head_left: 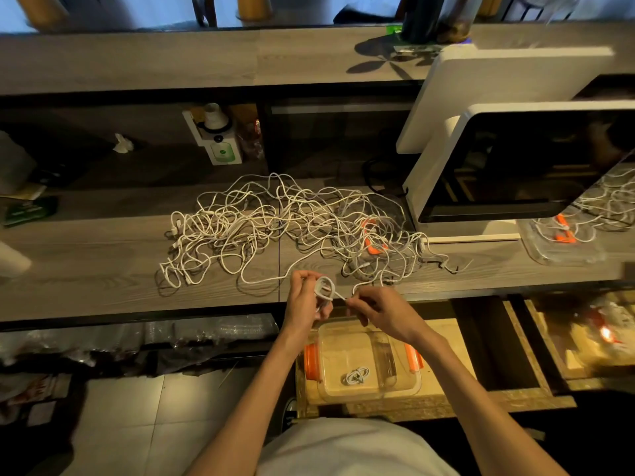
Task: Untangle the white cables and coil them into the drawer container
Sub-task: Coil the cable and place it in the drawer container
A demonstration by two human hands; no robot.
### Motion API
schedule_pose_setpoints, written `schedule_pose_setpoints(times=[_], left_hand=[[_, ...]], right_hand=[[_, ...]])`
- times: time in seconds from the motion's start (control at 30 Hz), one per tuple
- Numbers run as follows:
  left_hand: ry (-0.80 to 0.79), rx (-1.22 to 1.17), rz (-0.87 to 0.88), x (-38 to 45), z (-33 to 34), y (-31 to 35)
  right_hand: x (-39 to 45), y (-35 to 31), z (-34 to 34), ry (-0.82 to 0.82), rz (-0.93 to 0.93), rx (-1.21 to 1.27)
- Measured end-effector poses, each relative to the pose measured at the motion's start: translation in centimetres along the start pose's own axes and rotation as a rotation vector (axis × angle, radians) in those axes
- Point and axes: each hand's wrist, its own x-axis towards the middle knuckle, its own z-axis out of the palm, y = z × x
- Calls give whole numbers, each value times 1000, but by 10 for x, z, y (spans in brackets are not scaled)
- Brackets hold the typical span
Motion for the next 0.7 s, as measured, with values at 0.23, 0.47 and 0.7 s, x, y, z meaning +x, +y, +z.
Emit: schedule_pose_setpoints(times=[0.23,0.47,0.7], left_hand=[[-121,-267,-85,3,-7,1],[-227,-278,-80,-1,-11,3],[-212,-247,-74,2,-23,3]], right_hand=[[-8,3,3,80,3,23],[-9,3,9,109,6,127],[-11,-1,7,142,28,150]])
